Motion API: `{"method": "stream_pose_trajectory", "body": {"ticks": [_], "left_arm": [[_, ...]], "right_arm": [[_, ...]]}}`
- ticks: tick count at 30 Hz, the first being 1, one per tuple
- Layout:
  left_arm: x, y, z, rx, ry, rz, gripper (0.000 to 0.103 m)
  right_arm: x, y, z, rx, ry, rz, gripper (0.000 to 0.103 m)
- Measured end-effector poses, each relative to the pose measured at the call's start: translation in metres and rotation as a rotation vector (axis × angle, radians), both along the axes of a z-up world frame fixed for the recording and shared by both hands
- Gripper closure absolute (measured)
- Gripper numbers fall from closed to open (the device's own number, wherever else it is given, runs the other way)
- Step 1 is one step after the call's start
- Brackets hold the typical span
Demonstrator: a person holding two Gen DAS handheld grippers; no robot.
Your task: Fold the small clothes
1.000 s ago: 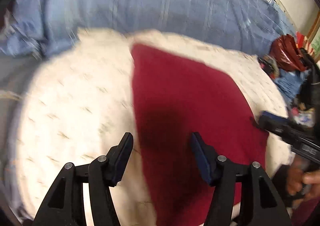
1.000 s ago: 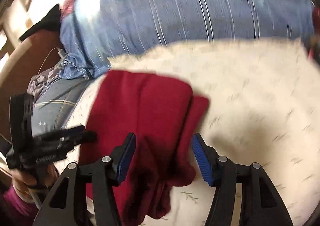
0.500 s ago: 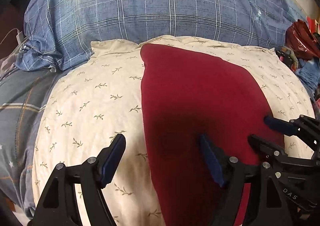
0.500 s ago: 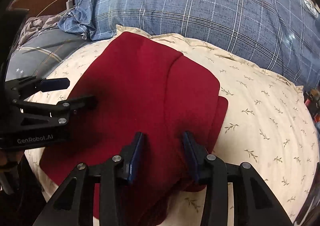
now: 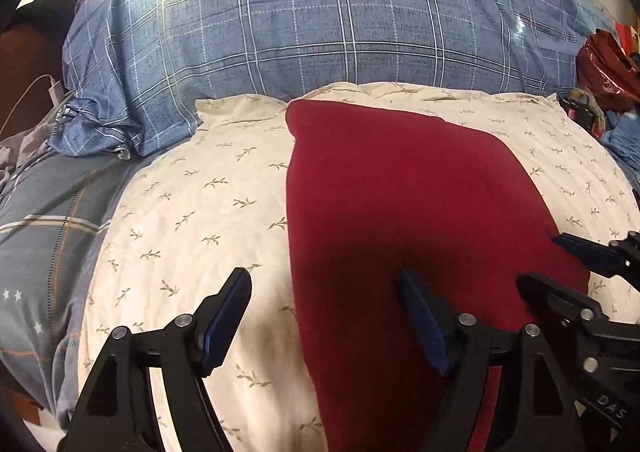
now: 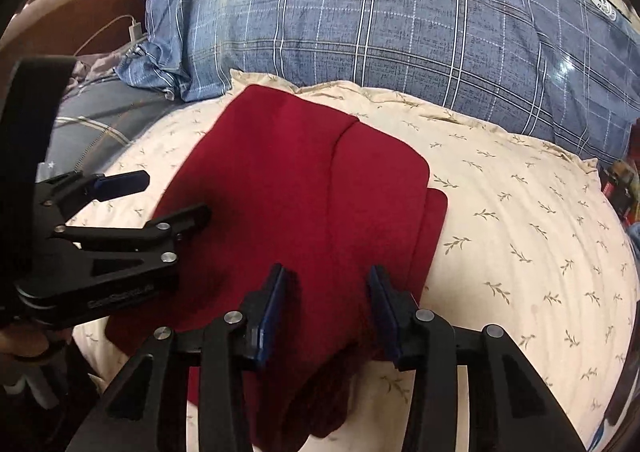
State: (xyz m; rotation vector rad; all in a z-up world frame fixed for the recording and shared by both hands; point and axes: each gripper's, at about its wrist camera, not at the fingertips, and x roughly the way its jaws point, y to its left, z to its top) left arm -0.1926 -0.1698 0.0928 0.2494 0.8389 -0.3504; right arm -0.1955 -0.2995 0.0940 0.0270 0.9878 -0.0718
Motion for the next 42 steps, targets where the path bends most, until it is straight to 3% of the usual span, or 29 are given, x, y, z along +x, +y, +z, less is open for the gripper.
{"method": "stream_pose_trajectory", "body": {"ticks": [5,8,11,15,20,24,35,42], "left_arm": [[-0.010,0.004,0.006,-0.006,-0.012,0.017,0.027],[-0.014,0.008,0.007,-0.015,-0.016,0.029,0.027],[-0.018,0.010,0.007,-0.019,-0.022,0.042,0.027],[-0.024,0.011,0.011,-0.003,-0.056,0.062,0.027],[-0.030,0.014,0.017,0.024,-0.120,0.102,0.028],[-0.035,0.015,0.019,0.021,-0.149,0.119,0.028],[-0.029,0.027,0.015,-0.003,-0.105,0.158,0.028],[-0.027,0.028,0.017,-0.001,-0.124,0.169,0.028]], "right_arm": [[-0.008,0.005,0.003,-0.015,0.004,0.005,0.057],[-0.007,0.006,-0.011,-0.048,0.042,-0.003,0.055],[-0.006,0.002,-0.020,-0.014,0.046,-0.028,0.053],[-0.007,0.001,-0.010,0.002,0.033,-0.052,0.053],[-0.007,-0.005,0.012,0.050,-0.009,-0.108,0.039],[-0.001,0.000,0.015,0.027,-0.014,-0.115,0.037],[0.009,0.006,0.010,0.033,-0.002,-0.128,0.032],[0.012,0.007,0.008,0.039,0.003,-0.134,0.032]]}}
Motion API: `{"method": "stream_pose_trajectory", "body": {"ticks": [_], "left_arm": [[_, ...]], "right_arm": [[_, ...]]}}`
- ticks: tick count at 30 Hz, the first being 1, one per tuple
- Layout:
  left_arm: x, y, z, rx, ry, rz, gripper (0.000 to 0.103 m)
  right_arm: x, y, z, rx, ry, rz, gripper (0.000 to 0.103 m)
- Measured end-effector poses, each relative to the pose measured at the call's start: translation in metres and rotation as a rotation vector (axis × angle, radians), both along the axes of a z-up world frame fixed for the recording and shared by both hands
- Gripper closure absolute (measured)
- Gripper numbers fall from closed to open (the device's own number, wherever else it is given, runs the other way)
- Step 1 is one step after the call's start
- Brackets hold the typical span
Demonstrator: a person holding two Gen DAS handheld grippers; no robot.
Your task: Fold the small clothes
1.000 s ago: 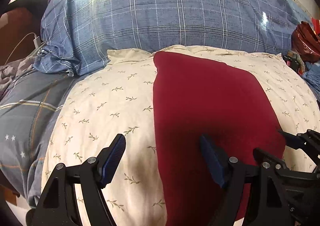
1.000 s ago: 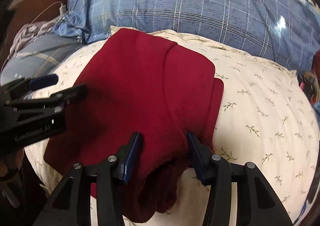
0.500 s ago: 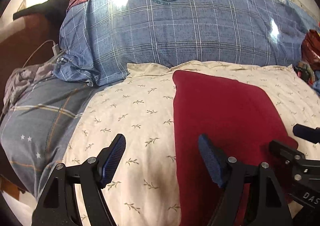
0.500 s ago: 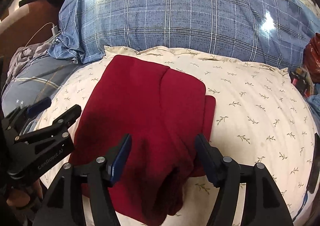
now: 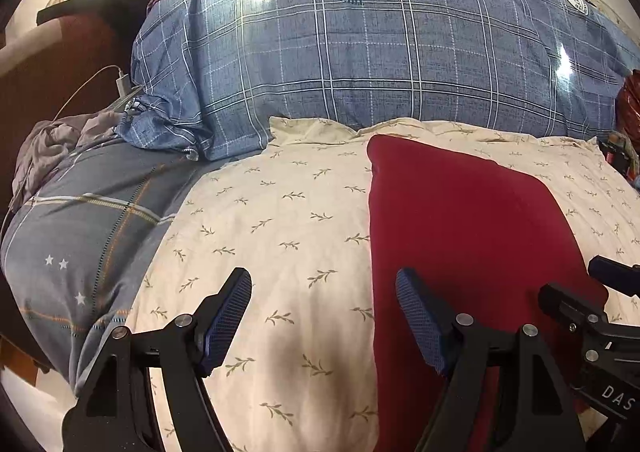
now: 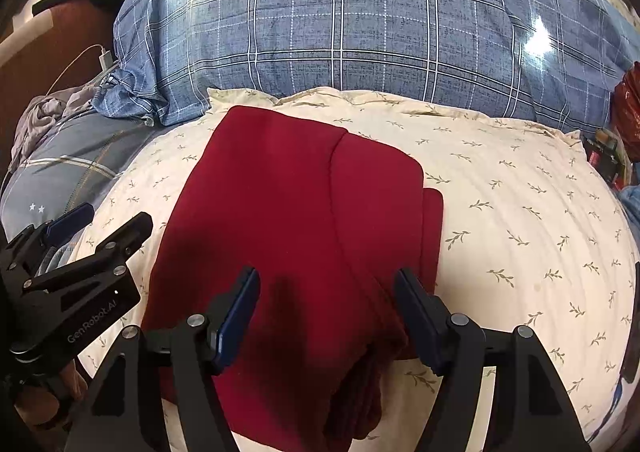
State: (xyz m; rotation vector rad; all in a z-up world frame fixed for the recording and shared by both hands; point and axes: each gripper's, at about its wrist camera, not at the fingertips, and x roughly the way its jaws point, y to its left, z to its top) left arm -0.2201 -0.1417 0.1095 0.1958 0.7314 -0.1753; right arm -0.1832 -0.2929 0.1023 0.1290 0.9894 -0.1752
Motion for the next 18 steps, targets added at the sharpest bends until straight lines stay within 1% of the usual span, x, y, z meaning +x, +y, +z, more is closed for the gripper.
{"method": "stream_pose_trajectory", "body": {"ticks": [11,14,18], "left_arm": [[0.003,-0.001,-0.007,0.017,0.008,-0.003,0.028],[0.003,-0.003,-0.009,0.031,-0.001,-0.012,0.028],[0.009,-0.001,-0.012,0.008,0.030,-0.028,0.028]], "right_arm": [[0.003,0.001,-0.005,0.006,0.012,0.002,0.032],[0.004,0.001,-0.005,0.005,0.012,0.003,0.032],[0.003,-0.005,-0.002,0.011,0.000,-0.005,0.032]]}}
